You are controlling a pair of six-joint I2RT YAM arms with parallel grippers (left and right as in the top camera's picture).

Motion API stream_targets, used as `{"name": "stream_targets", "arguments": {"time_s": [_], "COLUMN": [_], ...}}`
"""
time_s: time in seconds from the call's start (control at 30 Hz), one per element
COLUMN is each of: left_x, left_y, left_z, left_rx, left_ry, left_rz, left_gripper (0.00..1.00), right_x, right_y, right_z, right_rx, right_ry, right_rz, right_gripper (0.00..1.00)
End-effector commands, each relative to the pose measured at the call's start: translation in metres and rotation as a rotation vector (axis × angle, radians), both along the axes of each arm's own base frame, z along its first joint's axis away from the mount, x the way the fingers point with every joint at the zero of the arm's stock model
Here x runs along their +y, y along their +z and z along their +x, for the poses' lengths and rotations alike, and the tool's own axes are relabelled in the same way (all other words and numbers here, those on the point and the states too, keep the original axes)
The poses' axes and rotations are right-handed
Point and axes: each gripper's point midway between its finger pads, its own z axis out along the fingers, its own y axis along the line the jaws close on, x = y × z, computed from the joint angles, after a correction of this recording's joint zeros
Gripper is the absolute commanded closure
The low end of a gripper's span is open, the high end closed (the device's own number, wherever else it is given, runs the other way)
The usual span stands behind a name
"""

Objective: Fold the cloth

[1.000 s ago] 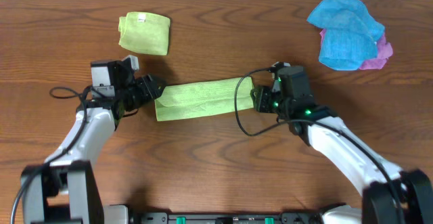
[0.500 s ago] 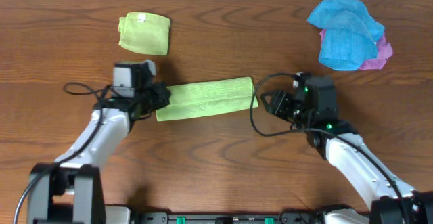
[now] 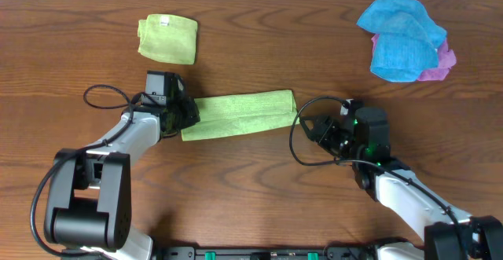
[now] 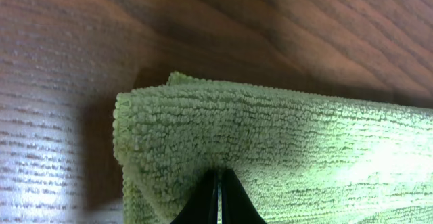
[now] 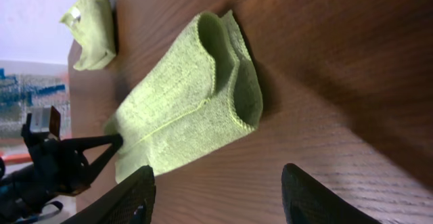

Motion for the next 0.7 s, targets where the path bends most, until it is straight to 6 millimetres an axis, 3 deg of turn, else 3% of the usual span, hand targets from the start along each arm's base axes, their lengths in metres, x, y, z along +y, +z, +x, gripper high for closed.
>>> {"name": "stream_targets", "arguments": {"time_s": [0.0, 0.33, 0.67], "left_x": [0.003, 0.003, -0.014], "left_y": [-0.001, -0.002, -0.002], "left_z": [0.007, 0.004, -0.001], "left_rx": [-0.01, 0.005, 0.005], "left_ry": [0.004, 0.003, -0.043], "left_rz": [0.026, 0.027, 0.027], "left_gripper": [0.95, 0.95, 0.94], "right_x": [-0.001, 0.011, 0.029], "right_y": [-0.007, -0.03, -0.048], "right_z": [0.0, 0.01, 0.017], "right_rx": [0.034, 0.075, 0.091], "right_ry": [-0.021, -0.043, -0.06], "right_rz": [0.021, 0.079, 0.124], "right_gripper": [0.4, 0.39, 0.39]}}
